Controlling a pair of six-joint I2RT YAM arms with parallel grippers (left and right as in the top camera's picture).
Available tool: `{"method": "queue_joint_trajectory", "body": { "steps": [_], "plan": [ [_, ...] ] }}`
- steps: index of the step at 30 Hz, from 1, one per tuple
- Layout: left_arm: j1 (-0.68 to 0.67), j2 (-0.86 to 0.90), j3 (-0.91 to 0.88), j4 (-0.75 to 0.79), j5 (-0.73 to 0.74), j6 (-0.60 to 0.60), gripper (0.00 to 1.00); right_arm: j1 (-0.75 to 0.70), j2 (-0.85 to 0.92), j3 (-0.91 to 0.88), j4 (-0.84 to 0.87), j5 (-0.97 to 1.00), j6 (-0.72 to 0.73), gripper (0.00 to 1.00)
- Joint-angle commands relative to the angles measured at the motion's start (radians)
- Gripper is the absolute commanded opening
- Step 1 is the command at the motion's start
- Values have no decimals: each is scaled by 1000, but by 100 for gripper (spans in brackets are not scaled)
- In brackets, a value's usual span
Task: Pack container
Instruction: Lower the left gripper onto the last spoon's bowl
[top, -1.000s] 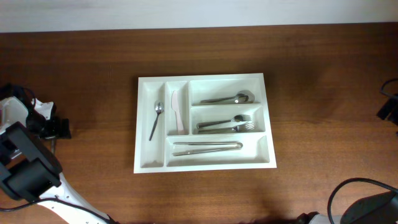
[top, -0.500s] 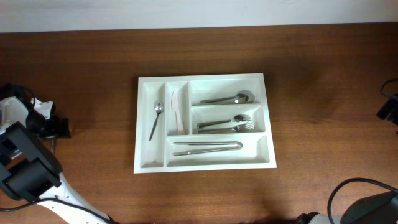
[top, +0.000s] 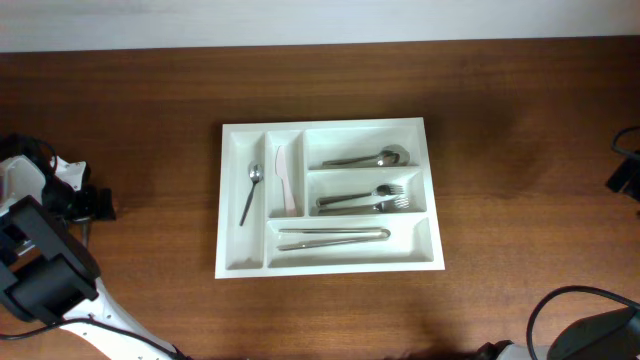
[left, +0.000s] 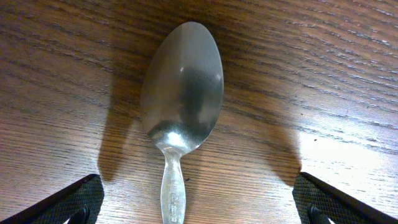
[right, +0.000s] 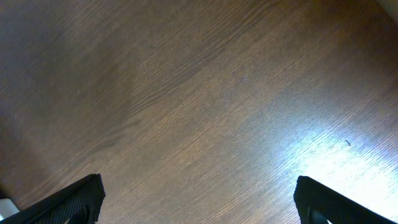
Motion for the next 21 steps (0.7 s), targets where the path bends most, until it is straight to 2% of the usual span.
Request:
{"method": "queue_joint_trajectory", "body": {
  "steps": [1,14,18,21],
  "plan": [
    [5,11,-6,2,23,15,99,-3,-3,-2,0,-9,8,99],
    [6,40,-10,6,22,15,98,-3,-3,-2,0,-9,8,99],
    [6,40,-10,16,22,15,89,-3,-3,-2,0,-9,8,99],
    [6,40,-10,24,22,15,69,-3,-3,-2,0,-9,8,99]
  ]
}}
